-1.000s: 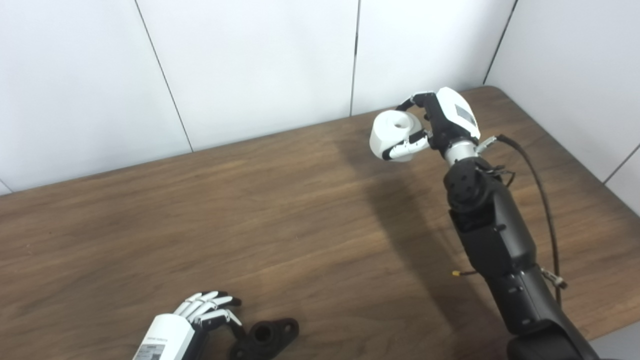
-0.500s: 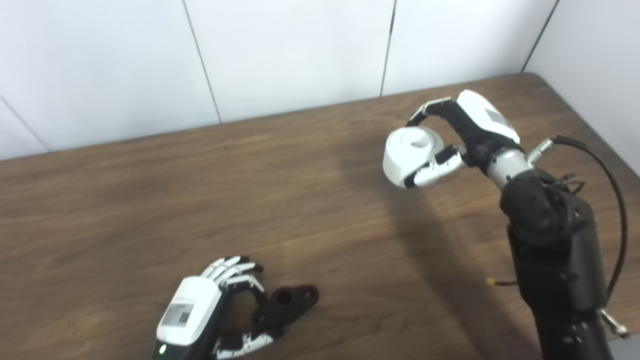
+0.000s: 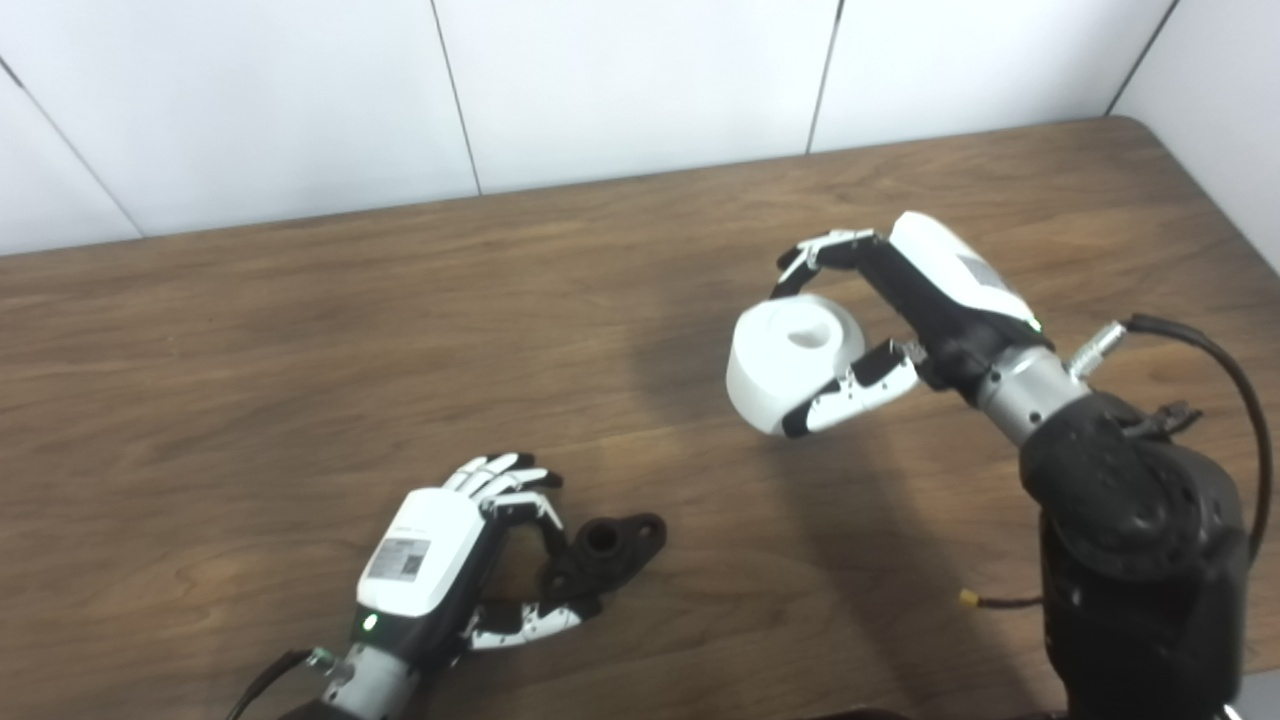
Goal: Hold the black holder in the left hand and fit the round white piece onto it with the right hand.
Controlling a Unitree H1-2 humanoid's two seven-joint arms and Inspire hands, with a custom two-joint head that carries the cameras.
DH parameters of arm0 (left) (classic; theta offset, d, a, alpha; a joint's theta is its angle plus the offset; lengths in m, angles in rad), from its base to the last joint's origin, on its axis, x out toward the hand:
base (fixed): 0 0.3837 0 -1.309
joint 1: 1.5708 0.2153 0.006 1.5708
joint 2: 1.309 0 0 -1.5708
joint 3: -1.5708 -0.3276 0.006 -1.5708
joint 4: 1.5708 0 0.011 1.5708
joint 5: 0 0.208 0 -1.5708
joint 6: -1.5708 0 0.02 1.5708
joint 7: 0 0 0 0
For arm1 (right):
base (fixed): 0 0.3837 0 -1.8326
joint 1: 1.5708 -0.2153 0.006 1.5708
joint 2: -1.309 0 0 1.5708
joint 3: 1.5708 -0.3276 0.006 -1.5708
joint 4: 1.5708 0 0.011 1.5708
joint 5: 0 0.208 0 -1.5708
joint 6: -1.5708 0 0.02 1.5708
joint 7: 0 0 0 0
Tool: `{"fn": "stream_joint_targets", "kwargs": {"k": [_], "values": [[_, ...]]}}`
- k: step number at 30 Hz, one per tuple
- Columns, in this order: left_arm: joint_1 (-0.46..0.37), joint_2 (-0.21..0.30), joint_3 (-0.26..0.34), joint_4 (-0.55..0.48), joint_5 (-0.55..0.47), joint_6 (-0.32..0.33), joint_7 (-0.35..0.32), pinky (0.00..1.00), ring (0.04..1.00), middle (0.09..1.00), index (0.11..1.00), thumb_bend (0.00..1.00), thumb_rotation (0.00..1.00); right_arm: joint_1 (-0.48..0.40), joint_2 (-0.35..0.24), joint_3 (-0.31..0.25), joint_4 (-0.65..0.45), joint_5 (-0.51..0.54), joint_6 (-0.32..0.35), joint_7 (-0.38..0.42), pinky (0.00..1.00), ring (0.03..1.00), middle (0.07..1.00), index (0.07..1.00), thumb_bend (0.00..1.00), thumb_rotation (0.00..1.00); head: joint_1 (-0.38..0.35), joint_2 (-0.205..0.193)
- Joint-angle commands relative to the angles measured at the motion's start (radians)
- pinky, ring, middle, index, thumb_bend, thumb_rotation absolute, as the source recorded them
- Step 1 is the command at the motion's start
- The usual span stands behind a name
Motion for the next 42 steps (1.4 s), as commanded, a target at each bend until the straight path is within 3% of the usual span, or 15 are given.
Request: {"fn": "stream_joint_targets", "kwargs": {"k": [1, 16, 20, 24, 42], "values": [[0.009, 0.002, -0.031, 0.025, 0.061, 0.028, -0.063, 0.9, 0.88, 0.793, 0.487, 0.52, 0.05, -0.008, 0.02, 0.023, -0.05, -0.005, -0.01, -0.006, 0.84, 0.881, 0.789, 0.482, 0.52, 0.13, 0.004, 0.003], [-0.009, -0.005, -0.063, 0.039, 0.078, 0.052, -0.053, 0.89, 0.877, 0.792, 0.486, 0.52, 0.05, 0.068, 0.101, 0.16, -0.076, 0.004, -0.053, -0.049, 0.81, 0.873, 0.787, 0.481, 0.52, 0.13, 0.04, 0.009], [-0.012, -0.007, -0.07, 0.042, 0.082, 0.059, -0.051, 0.89, 0.878, 0.79, 0.486, 0.52, 0.05, 0.069, 0.113, 0.185, -0.066, 0.009, -0.067, -0.064, 0.91, 0.882, 0.785, 0.481, 0.52, 0.13, 0.047, 0.009], [-0.014, -0.007, -0.077, 0.041, 0.086, 0.065, -0.048, 0.89, 0.875, 0.787, 0.486, 0.52, 0.05, 0.073, 0.117, 0.209, -0.048, 0.017, -0.095, -0.09, 0.92, 0.874, 0.776, 0.481, 0.52, 0.13, 0.055, 0.008], [-0.015, -0.01, -0.087, 0.032, 0.1, 0.078, -0.058, 0.88, 0.866, 0.784, 0.486, 0.52, 0.05, 0.065, 0.121, 0.244, 0.024, 0.019, -0.114, -0.148, 0.82, 0.873, 0.773, 0.481, 0.52, 0.13, 0.064, 0.013]]}}
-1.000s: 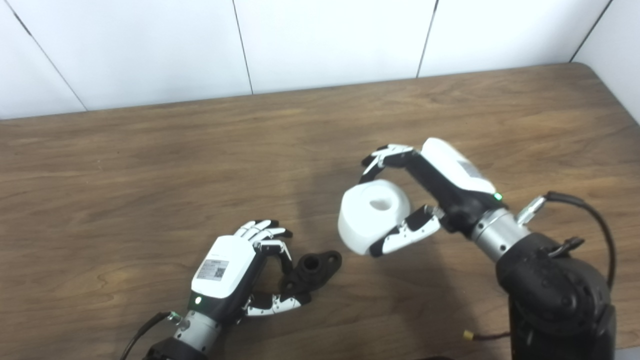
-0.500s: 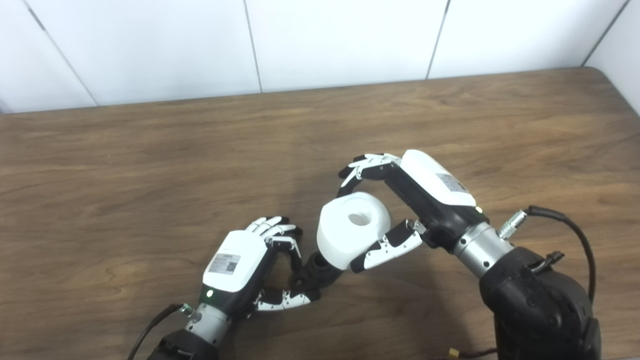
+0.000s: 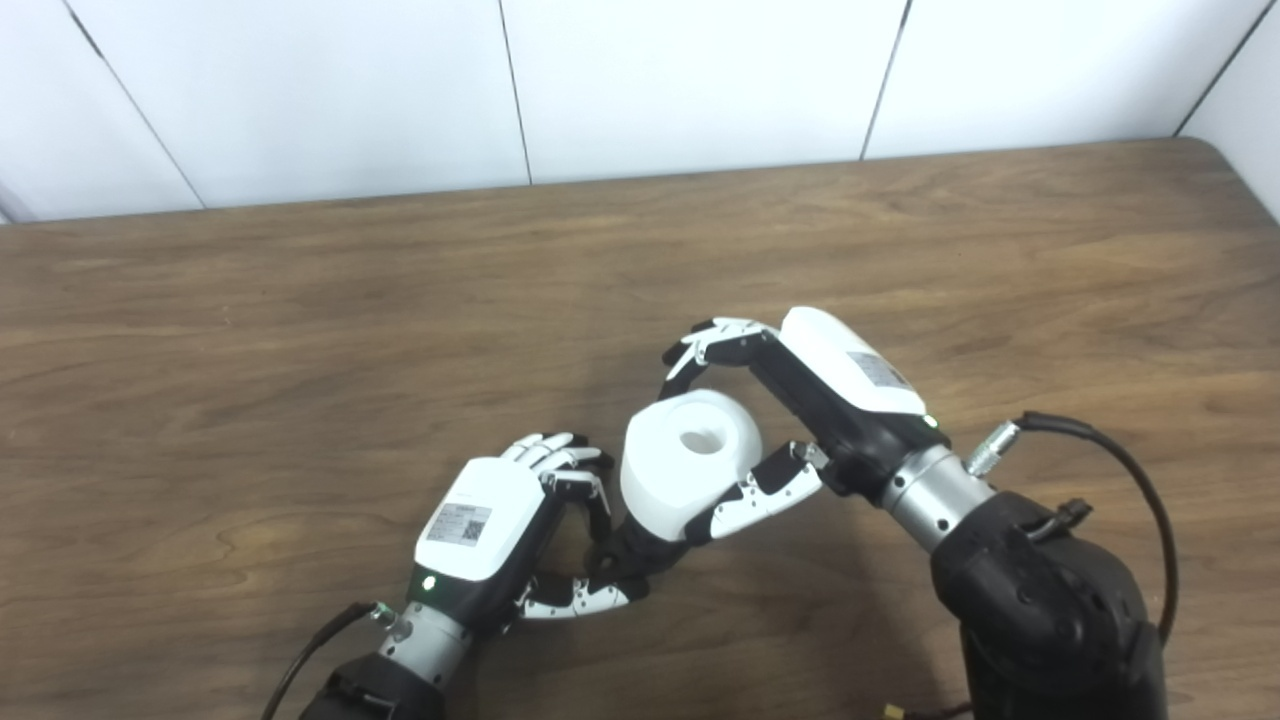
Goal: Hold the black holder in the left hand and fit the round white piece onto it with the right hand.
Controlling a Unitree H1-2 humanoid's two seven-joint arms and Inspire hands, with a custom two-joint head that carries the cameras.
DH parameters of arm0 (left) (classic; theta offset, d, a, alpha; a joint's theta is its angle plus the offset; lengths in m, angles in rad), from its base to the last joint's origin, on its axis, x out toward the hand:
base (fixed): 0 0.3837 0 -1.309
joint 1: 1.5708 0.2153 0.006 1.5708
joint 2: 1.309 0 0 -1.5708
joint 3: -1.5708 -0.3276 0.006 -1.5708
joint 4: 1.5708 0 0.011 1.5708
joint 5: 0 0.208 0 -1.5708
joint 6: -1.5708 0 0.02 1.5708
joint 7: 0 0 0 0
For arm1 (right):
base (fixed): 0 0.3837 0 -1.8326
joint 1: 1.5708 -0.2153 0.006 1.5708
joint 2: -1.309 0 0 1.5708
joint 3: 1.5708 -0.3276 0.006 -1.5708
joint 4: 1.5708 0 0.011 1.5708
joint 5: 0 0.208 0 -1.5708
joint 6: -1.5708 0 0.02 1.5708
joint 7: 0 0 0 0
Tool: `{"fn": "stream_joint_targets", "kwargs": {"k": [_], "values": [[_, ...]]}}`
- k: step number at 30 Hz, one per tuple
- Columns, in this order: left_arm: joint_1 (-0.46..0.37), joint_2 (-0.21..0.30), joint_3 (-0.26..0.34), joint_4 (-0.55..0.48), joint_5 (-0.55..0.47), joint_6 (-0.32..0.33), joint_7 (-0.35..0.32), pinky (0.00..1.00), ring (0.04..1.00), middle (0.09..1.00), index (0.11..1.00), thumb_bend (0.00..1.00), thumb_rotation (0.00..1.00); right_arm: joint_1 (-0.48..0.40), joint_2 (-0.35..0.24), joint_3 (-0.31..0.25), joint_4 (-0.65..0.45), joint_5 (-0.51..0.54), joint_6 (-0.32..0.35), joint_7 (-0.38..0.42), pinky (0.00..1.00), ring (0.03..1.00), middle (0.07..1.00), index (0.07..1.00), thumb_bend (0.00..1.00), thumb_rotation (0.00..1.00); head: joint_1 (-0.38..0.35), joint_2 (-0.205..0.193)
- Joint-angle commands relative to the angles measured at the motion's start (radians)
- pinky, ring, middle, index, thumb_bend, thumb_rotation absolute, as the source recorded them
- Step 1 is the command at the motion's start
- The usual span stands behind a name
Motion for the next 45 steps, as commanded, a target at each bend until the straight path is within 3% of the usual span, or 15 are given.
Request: {"fn": "stream_joint_targets", "kwargs": {"k": [1, 20, 34, 45], "values": [[0.018, 0.004, -0.029, 0.031, 0.051, 0.021, -0.06, 0.88, 0.867, 0.786, 0.486, 0.52, 0.05, -0.021, 0.002, 0.003, -0.009, 0.009, -0.035, -0.043, 0.82, 0.874, 0.774, 0.48, 0.52, 0.13, -0.001, 0.002], [0.009, 0.0, -0.037, 0.025, 0.058, 0.036, -0.066, 0.88, 0.866, 0.784, 0.486, 0.52, 0.05, 0.004, -0.02, 0.044, 0.053, -0.017, -0.08, -0.131, 0.81, 0.87, 0.764, 0.48, 0.53, 0.14, 0.0, 0.008], [0.008, -0.004, -0.04, 0.023, 0.053, 0.046, -0.063, 0.89, 0.865, 0.784, 0.486, 0.52, 0.05, 0.009, -0.019, 0.074, 0.062, -0.034, -0.087, -0.123, 0.88, 0.865, 0.766, 0.48, 0.53, 0.14, 0.0, 0.01], [0.002, -0.005, -0.042, 0.028, 0.056, 0.046, -0.063, 0.88, 0.863, 0.781, 0.486, 0.52, 0.05, 0.012, -0.021, 0.085, 0.059, -0.038, -0.096, -0.122, 0.87, 0.864, 0.766, 0.48, 0.53, 0.14, 0.002, 0.012]]}}
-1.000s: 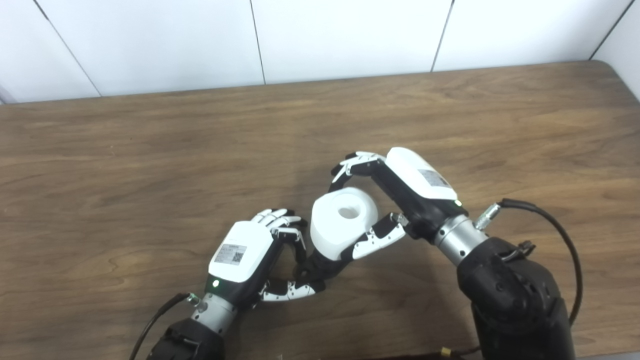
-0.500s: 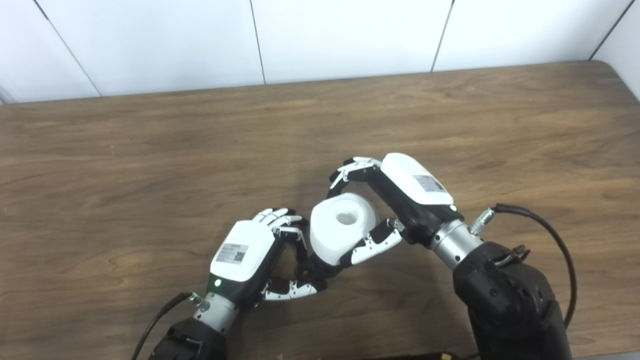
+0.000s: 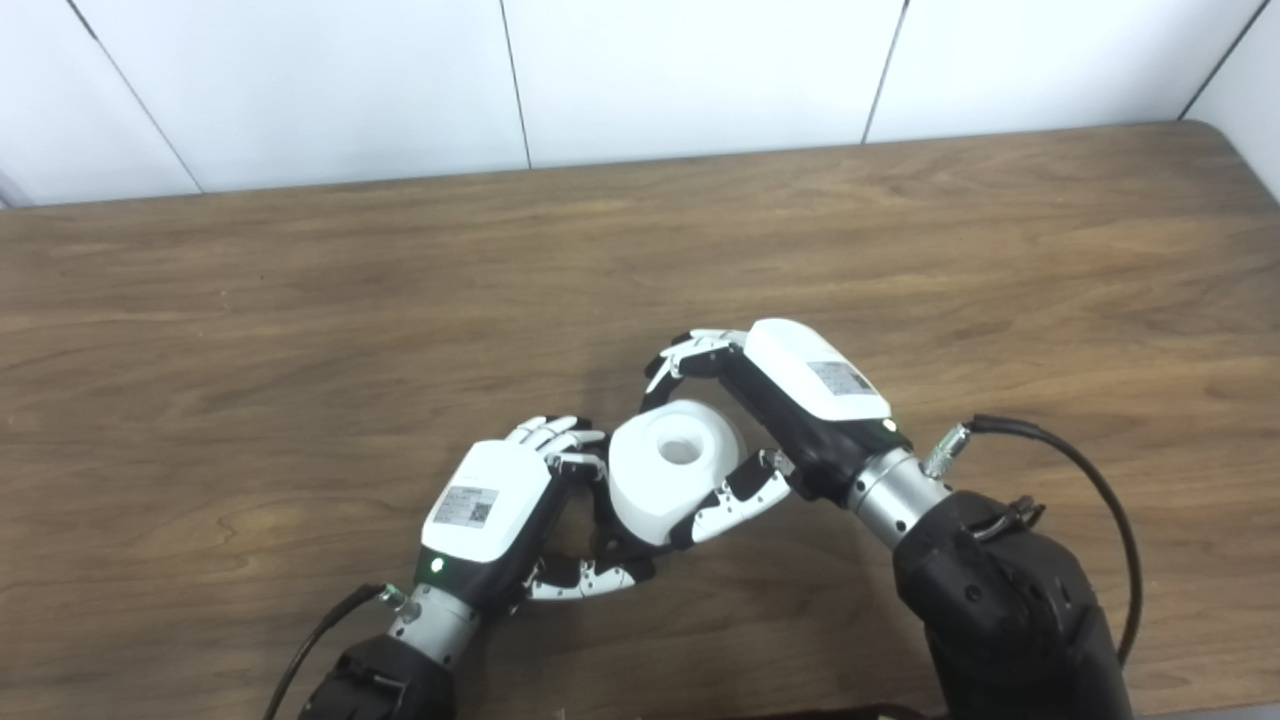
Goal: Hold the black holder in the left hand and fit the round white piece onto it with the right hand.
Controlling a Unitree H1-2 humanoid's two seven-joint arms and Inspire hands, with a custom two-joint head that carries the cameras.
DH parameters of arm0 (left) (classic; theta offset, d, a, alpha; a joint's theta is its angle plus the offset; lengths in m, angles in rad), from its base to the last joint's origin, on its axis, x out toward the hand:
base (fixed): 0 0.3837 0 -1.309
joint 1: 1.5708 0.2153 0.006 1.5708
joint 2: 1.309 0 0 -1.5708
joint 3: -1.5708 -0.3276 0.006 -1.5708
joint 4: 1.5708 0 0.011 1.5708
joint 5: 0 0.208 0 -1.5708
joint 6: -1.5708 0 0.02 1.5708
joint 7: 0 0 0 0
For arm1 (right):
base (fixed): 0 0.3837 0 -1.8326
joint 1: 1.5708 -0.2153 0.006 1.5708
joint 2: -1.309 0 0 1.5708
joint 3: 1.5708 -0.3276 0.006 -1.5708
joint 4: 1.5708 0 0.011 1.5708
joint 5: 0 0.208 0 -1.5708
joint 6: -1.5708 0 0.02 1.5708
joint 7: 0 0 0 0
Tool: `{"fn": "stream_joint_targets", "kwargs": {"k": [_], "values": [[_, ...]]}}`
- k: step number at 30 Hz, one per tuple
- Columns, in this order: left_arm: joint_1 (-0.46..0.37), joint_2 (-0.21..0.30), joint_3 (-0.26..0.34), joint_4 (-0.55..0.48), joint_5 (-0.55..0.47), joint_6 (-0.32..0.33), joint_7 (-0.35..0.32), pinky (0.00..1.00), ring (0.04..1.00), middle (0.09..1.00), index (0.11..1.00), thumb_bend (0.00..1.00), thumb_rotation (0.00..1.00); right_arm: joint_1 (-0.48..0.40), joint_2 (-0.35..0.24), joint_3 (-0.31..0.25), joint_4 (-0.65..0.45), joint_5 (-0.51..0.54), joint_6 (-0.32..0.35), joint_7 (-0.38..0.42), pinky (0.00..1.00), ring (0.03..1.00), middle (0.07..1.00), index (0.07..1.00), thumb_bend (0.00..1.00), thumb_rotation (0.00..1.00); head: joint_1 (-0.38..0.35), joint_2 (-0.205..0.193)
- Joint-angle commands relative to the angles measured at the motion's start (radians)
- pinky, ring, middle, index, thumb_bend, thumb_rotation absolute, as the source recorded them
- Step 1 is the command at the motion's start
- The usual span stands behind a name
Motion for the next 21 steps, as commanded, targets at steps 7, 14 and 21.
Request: {"fn": "stream_joint_targets", "kwargs": {"k": [7, 14, 21], "values": [[0.008, 0.001, -0.025, 0.031, 0.041, 0.019, -0.064, 0.88, 0.866, 0.783, 0.486, 0.52, 0.05, -0.013, -0.006, -0.002, -0.004, -0.006, -0.053, -0.044, 0.87, 0.866, 0.763, 0.48, 0.53, 0.14, 0.003, 0.0], [0.005, -0.002, -0.024, 0.03, 0.037, 0.022, -0.069, 0.88, 0.863, 0.783, 0.486, 0.52, 0.05, -0.007, -0.021, 0.004, 0.016, -0.016, -0.083, -0.065, 0.9, 0.873, 0.766, 0.48, 0.53, 0.14, 0.0, 0.001], [0.0, -0.002, -0.025, 0.041, 0.038, 0.018, -0.06, 0.89, 0.865, 0.785, 0.486, 0.52, 0.05, -0.001, -0.026, 0.004, 0.028, -0.015, -0.098, -0.078, 0.86, 0.88, 0.77, 0.481, 0.53, 0.14, -0.002, -0.005]]}}
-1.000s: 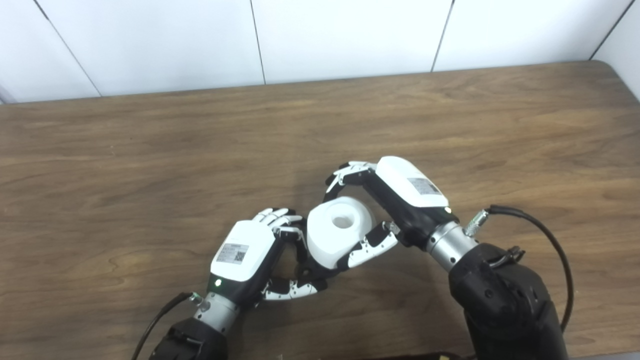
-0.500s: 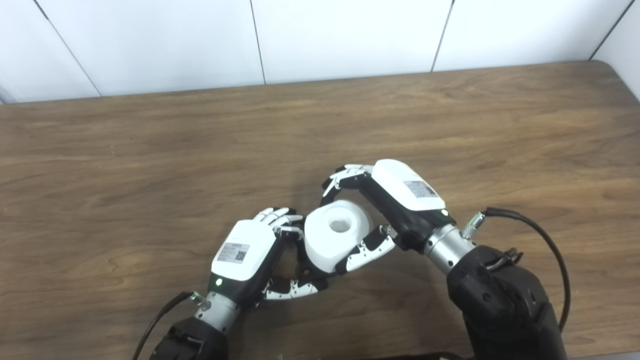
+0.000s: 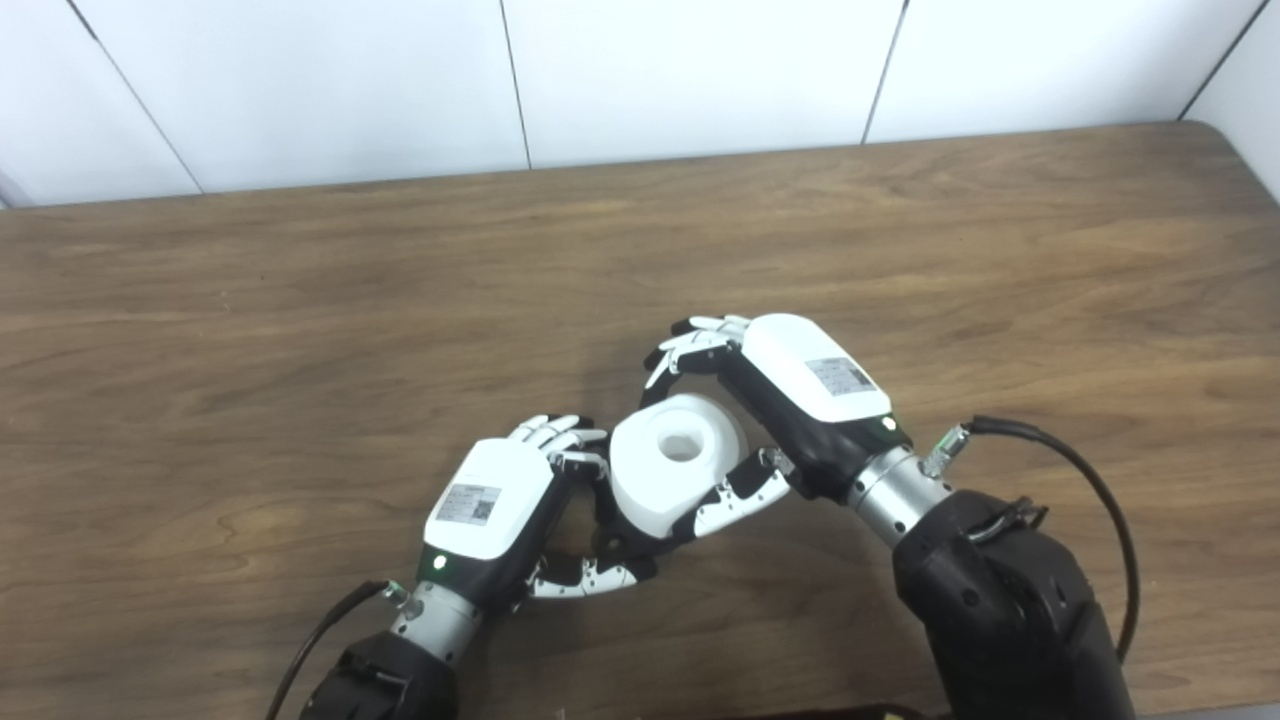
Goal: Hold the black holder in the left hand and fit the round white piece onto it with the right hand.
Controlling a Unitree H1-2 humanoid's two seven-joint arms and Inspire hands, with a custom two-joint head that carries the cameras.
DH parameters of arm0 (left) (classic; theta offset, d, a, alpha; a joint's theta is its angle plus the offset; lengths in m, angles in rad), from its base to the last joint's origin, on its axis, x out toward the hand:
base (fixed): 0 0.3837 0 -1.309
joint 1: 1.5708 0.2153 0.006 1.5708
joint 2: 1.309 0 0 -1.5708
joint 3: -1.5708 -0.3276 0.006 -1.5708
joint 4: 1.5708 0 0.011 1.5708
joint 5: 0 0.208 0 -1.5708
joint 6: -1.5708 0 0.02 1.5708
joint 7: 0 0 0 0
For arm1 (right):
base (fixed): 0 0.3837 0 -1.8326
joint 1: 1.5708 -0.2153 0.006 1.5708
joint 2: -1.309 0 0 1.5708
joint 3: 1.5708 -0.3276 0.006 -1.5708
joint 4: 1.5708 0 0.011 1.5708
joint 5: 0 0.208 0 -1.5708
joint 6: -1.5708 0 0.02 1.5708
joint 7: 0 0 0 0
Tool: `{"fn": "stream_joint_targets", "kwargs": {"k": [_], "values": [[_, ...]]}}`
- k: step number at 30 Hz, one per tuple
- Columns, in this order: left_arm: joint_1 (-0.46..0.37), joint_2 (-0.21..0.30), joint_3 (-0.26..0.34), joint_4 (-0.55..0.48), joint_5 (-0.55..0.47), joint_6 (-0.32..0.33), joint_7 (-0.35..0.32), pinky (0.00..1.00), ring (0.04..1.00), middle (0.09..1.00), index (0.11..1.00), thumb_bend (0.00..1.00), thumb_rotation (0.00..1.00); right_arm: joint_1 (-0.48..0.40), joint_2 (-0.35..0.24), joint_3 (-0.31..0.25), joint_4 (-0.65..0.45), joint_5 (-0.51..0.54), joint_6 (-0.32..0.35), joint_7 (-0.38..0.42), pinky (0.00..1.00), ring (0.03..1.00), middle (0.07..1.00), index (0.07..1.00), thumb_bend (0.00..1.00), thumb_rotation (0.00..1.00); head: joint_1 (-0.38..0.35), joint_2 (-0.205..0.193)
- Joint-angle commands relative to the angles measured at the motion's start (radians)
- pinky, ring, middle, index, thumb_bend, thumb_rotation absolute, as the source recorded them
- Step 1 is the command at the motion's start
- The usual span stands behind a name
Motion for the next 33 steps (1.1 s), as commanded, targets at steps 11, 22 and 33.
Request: {"fn": "stream_joint_targets", "kwargs": {"k": [11, 22, 33], "values": [[0.007, -0.001, -0.025, 0.042, 0.04, 0.017, -0.05, 0.88, 0.861, 0.783, 0.486, 0.52, 0.05, 0.0, -0.011, 0.006, 0.011, 0.007, -0.035, -0.02, 0.77, 0.883, 0.773, 0.48, 0.53, 0.14, 0.002, 0.002], [0.004, 0.001, -0.024, 0.036, 0.04, 0.022, -0.061, 0.89, 0.863, 0.787, 0.487, 0.52, 0.05, -0.006, -0.006, 0.02, 0.002, -0.007, -0.029, -0.003, 0.77, 0.884, 0.772, 0.48, 0.53, 0.14, 0.003, 0.006], [0.003, 0.002, -0.021, 0.037, 0.035, 0.02, -0.06, 0.89, 0.865, 0.789, 0.487, 0.52, 0.05, -0.006, -0.003, 0.018, -0.012, -0.022, -0.014, 0.034, 0.79, 0.894, 0.777, 0.48, 0.53, 0.14, 0.003, 0.005]]}}
